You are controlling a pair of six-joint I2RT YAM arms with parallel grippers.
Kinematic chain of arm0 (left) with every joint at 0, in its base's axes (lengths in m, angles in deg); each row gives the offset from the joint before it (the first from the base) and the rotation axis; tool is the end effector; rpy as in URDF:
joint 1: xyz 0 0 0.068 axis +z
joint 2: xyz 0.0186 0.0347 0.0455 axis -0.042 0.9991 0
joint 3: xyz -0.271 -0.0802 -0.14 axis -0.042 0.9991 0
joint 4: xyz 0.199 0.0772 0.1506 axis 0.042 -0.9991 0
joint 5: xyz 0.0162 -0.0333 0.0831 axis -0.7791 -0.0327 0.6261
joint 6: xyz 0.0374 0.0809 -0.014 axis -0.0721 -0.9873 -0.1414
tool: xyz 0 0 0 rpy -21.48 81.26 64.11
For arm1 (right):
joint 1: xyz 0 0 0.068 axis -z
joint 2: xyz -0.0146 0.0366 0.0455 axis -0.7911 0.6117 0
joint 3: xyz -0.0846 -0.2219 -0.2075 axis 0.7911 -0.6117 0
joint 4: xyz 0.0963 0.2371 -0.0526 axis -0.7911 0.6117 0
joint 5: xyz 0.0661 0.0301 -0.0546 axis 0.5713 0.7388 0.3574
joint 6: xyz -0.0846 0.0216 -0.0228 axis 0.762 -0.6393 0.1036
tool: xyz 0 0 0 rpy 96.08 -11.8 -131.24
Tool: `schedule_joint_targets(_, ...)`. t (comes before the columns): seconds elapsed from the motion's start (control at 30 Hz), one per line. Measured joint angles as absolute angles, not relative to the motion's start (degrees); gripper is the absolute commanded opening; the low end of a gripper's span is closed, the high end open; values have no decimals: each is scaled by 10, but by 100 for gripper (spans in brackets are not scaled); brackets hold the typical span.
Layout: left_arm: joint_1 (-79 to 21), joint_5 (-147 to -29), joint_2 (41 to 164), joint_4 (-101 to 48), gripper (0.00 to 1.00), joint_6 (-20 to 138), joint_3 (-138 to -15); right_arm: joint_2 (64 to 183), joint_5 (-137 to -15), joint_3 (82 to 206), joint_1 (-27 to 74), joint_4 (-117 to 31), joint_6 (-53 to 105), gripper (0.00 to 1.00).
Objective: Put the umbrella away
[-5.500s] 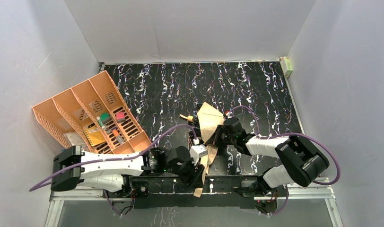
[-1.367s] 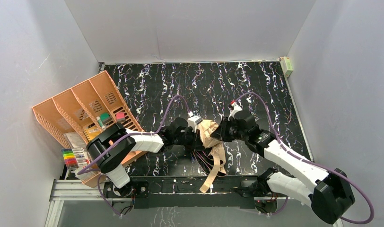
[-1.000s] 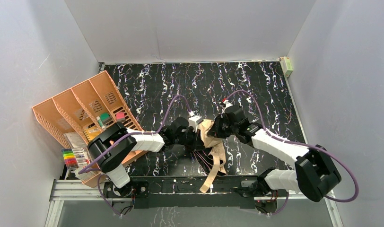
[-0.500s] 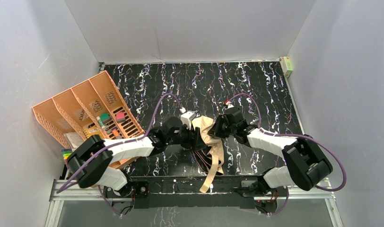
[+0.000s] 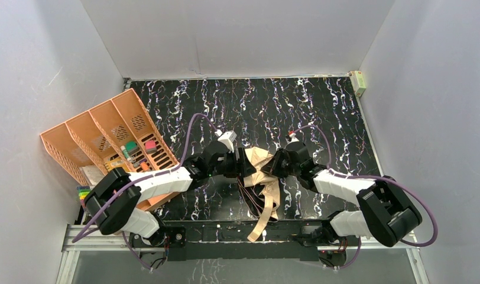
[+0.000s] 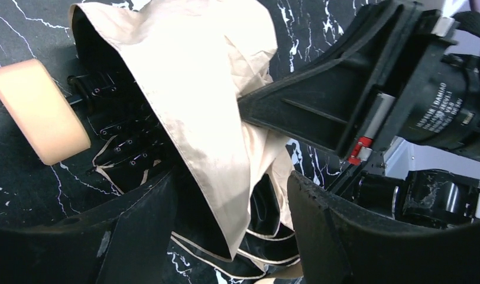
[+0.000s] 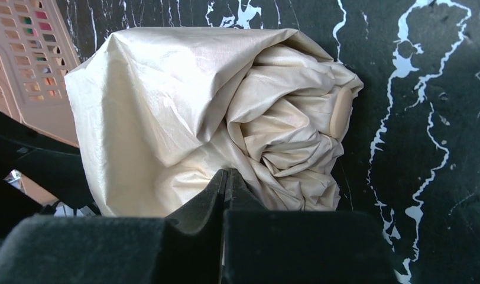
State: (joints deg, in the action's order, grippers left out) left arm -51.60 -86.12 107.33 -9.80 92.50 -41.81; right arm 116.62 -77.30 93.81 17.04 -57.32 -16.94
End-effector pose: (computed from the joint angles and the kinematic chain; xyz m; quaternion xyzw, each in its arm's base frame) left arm 0.2084 -0.2555 0.2325 0.0621 0.8359 -0.4305 0.3347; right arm 0.2153 0.1632 0.1782 0.0870 0.8800 0.3501 0.3091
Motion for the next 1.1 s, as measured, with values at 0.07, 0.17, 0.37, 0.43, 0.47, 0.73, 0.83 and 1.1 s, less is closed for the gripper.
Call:
schedule_joint_targets(0.07, -516, -861, 1088, -99, 51, 933, -424, 1158, -773, 928, 171, -580, -181, 6)
schedule_joint_targets(0.17, -516, -860, 1097, -99, 42, 939, -428, 1149, -773, 917, 171, -587, -194, 6)
schedule_joint_targets(0.37, -509, -849, 1114, -94, 0, 938, -456, 1137, -773, 904, 172, -595, -205, 6)
schedule_joint_targets(0.43, -506, -849, 1121, -91, 0, 935, -468, 1131, -773, 899, 172, -595, -207, 7)
schedule_joint_targets(0.47, -505, -849, 1124, -91, 0, 930, -473, 1129, -773, 898, 172, -595, -208, 9)
schedule_joint_targets(0.73, -514, -901, 1125, -91, 0, 899, -507, 1092, -773, 890, 173, -585, -213, 28)
schedule_joint_targets(0.83, -534, -910, 1118, -92, 0, 895, -505, 1045, -775, 889, 173, -559, -208, 33)
schedule_joint_targets(1.1, -547, -914, 1109, -81, 0, 898, -475, 874, -772, 890, 174, -379, -171, 21)
